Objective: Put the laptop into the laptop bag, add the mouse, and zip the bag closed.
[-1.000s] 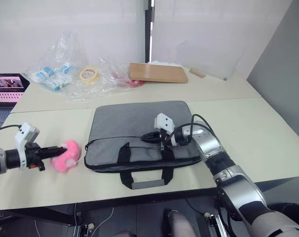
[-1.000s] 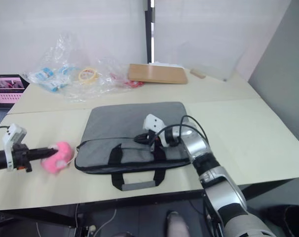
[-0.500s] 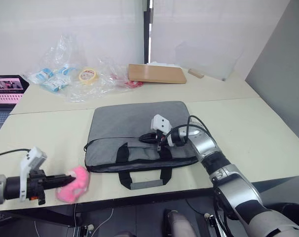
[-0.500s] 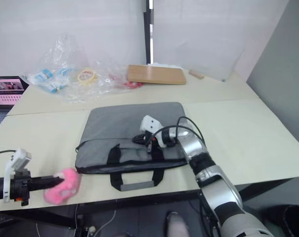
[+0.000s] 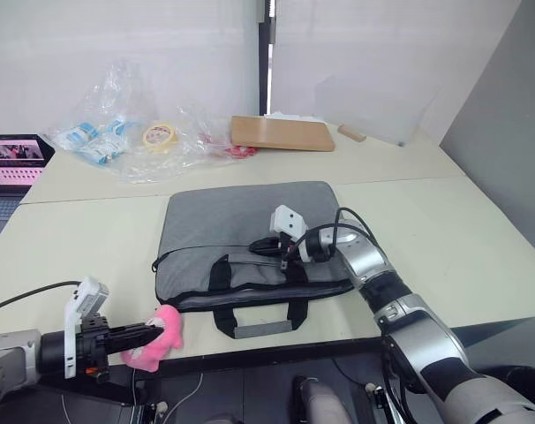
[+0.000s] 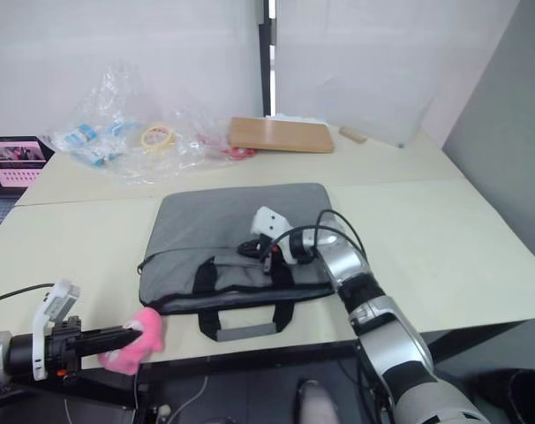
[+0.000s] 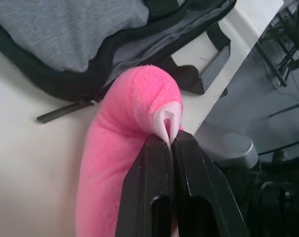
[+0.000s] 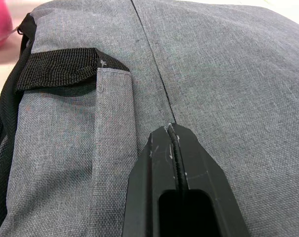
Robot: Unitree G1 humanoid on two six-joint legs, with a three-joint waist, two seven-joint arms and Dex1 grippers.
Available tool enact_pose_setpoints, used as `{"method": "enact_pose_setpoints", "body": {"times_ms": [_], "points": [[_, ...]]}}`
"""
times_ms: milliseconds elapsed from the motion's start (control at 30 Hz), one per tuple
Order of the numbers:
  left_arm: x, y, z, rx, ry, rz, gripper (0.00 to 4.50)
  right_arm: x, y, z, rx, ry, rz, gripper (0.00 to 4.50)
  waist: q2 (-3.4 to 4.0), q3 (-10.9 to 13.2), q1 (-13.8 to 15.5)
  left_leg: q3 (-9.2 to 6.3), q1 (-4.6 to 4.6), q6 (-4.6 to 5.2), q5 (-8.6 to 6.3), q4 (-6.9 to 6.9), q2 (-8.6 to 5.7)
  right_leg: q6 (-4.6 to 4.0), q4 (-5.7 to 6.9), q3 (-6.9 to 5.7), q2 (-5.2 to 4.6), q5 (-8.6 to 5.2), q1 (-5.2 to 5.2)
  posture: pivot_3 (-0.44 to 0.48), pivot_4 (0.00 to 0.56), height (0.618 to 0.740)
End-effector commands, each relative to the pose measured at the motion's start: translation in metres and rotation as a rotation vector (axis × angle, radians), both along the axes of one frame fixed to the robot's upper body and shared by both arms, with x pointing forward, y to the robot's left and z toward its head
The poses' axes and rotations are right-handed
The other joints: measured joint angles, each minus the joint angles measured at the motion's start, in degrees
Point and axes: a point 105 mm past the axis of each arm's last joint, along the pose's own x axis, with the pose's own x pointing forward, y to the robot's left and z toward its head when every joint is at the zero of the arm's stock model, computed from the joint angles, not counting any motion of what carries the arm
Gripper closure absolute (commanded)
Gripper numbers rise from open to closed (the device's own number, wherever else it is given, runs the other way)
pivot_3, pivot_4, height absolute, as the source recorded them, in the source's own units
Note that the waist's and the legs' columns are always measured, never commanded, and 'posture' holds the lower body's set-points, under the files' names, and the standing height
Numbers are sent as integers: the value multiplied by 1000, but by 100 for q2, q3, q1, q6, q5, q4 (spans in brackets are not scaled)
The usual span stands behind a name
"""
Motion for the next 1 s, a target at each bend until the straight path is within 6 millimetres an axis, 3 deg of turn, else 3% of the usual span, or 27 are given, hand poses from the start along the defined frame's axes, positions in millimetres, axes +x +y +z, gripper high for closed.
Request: {"method": "enact_pose_setpoints", "body": {"times_ms": [33,333,500,667,1000], "points": [[1,-26,0,-69,-1,-46,4466,6,-5,-8,-34,17,-60,4500,-4,-2,16,-1,-1,0,0,0,1,0,-1,0,1,0,6,0,150,740],[17,-48,-7,-103,-38,-17,4466,7,-6,-7,-39,17,-63,4500,-5,-3,64,0,-2,0,0,0,4,-1,1,5,6,-1,11,0,150,740],[45,-24,-21,19,-120,75,4466,9,-2,-3,-11,16,-76,4500,-4,-5,127,3,0,-2,0,0,5,-4,4,7,10,-2,19,0,150,740],[67,-14,-19,71,-227,88,4466,8,3,6,33,9,-72,4500,-3,-5,142,3,7,-10,6,0,7,-8,12,7,12,-4,26,0,150,740],[89,0,-10,88,-281,70,4466,0,8,27,84,8,-15,4500,-2,-4,267,-3,-3,-11,8,0,7,-11,14,-4,13,-4,13,0,150,740]]}}
